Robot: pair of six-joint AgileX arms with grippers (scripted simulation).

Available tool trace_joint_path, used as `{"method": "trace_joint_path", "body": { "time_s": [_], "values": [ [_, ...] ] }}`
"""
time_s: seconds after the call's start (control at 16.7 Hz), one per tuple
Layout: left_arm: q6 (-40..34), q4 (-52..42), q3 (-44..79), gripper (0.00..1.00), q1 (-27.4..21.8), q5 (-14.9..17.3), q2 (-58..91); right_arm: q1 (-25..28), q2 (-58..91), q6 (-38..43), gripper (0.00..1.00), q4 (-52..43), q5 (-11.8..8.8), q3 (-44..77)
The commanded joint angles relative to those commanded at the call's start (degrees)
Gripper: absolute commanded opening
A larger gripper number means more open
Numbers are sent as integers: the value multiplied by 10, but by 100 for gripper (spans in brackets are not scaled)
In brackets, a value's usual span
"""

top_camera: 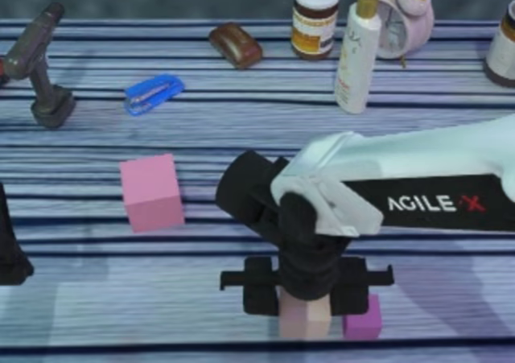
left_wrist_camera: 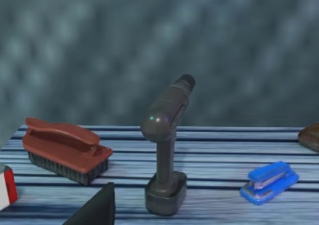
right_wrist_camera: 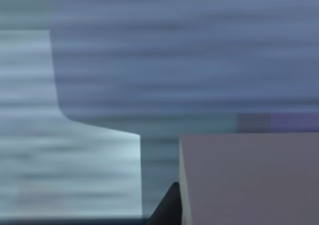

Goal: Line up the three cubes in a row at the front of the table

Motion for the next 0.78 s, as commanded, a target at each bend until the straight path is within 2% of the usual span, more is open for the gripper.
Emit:
{"method": "trace_joint_path", "body": {
  "time_s": [0.78],
  "values": [
    [0, 0, 0, 100, 0, 0, 0, 0, 0, 0, 98, 0, 0, 0]
  ]
}}
